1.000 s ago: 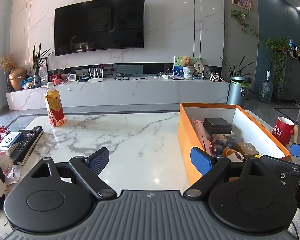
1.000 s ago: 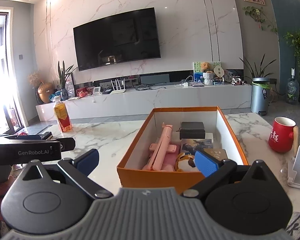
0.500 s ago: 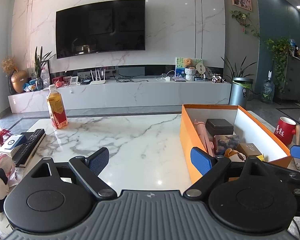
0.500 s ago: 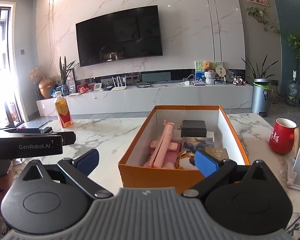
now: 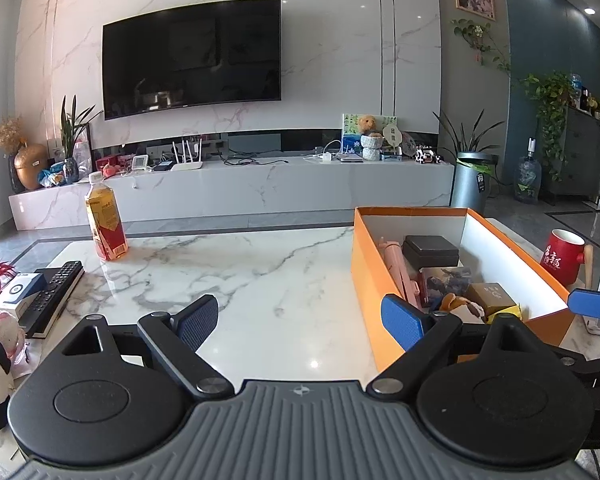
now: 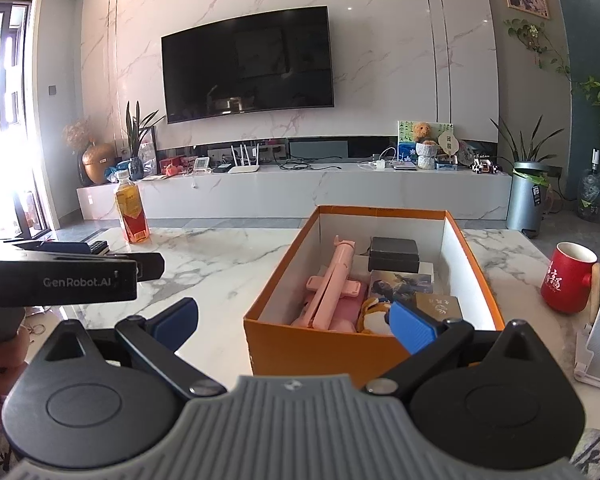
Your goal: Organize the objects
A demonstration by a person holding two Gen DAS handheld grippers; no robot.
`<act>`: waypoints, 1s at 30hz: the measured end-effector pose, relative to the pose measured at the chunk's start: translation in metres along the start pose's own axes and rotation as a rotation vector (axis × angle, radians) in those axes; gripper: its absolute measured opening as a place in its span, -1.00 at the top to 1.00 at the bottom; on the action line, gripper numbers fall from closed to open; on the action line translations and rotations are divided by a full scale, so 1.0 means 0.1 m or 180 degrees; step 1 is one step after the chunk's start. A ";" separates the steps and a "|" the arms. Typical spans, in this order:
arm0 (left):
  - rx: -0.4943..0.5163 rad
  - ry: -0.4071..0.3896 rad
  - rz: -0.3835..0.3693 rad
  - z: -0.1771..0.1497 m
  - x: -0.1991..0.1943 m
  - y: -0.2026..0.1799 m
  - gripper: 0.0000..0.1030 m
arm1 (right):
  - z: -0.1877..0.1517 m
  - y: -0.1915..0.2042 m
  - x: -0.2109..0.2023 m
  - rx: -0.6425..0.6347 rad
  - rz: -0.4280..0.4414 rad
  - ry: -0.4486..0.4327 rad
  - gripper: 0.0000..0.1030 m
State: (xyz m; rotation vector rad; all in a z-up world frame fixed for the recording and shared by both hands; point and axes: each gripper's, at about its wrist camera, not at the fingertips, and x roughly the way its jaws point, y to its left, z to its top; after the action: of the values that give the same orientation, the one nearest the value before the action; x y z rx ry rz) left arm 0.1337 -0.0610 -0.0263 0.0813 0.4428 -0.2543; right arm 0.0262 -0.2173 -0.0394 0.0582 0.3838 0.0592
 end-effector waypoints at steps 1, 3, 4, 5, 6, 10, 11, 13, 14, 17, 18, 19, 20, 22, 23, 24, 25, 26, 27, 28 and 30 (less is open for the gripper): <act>0.0003 -0.0006 -0.0003 0.00 0.00 0.00 -1.00 | 0.00 0.00 0.00 -0.0001 0.0005 0.0003 -0.97; 0.0007 -0.0010 -0.0011 0.01 0.00 0.00 -1.00 | 0.00 0.00 0.00 -0.0001 0.0004 0.0002 -0.97; 0.0006 -0.0013 -0.0007 0.01 -0.01 -0.01 -1.00 | 0.00 0.00 0.00 -0.0003 0.0004 0.0004 -0.97; 0.0010 -0.0016 -0.0006 0.01 0.00 -0.01 -1.00 | 0.00 0.00 0.00 0.0000 0.0007 0.0004 -0.97; 0.0012 -0.0018 -0.0002 0.01 0.00 -0.01 -1.00 | 0.00 0.00 0.00 0.0001 0.0008 0.0005 -0.97; 0.0002 -0.0027 0.0009 0.02 0.00 -0.01 -1.00 | 0.00 0.00 0.00 -0.0001 0.0009 0.0005 -0.97; 0.0003 -0.0032 0.0013 0.02 -0.01 -0.01 -1.00 | 0.00 0.00 -0.01 -0.0001 0.0010 0.0005 -0.97; 0.0009 -0.0038 0.0009 0.03 -0.01 -0.01 -1.00 | 0.00 0.00 0.00 -0.0003 0.0010 0.0004 -0.97; 0.0008 -0.0041 0.0013 0.03 -0.01 0.00 -1.00 | 0.00 0.00 0.00 0.0000 0.0009 0.0003 -0.97; 0.0014 -0.0046 0.0014 0.03 -0.01 0.00 -1.00 | -0.01 0.00 -0.01 0.0005 0.0010 0.0003 -0.97; 0.0020 -0.0046 0.0007 0.03 -0.01 0.00 -1.00 | 0.00 0.00 -0.01 0.0002 0.0006 0.0002 -0.97; 0.0026 -0.0046 0.0011 0.03 -0.01 0.00 -1.00 | -0.01 0.00 -0.01 0.0002 0.0004 0.0005 -0.97; 0.0029 -0.0043 0.0008 0.03 -0.01 0.00 -1.00 | -0.01 0.00 -0.01 0.0000 0.0002 0.0010 -0.97; 0.0028 -0.0035 -0.0002 0.03 -0.01 0.01 -1.00 | -0.02 0.01 0.00 -0.0005 0.0000 0.0029 -0.97; 0.0030 -0.0038 -0.0004 0.03 -0.01 0.01 -1.00 | -0.03 0.01 0.01 -0.0004 0.0000 0.0034 -0.97; 0.0033 -0.0042 -0.0001 0.03 -0.01 0.01 -1.00 | -0.03 0.01 0.00 -0.0006 0.0002 0.0039 -0.97; 0.0032 -0.0042 0.0005 0.03 -0.01 0.01 -1.00 | -0.03 0.02 0.00 -0.0007 0.0003 0.0039 -0.97; 0.0031 -0.0043 0.0005 0.03 -0.01 0.01 -1.00 | -0.03 0.01 0.01 -0.0005 0.0001 0.0042 -0.97; 0.0030 -0.0040 0.0002 0.03 -0.01 0.01 -1.00 | -0.03 0.02 0.01 -0.0006 0.0002 0.0043 -0.97; 0.0027 -0.0035 0.0005 0.03 -0.01 0.01 -1.00 | -0.03 0.02 0.01 -0.0005 0.0003 0.0043 -0.97; 0.0022 -0.0027 0.0000 0.03 -0.01 0.00 -1.00 | -0.03 0.01 0.01 -0.0008 0.0000 0.0043 -0.97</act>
State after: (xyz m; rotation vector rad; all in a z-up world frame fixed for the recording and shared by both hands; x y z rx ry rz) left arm 0.1340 -0.0609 -0.0236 0.0871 0.4335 -0.2560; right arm 0.0257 -0.2156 -0.0424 0.0552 0.3972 0.0603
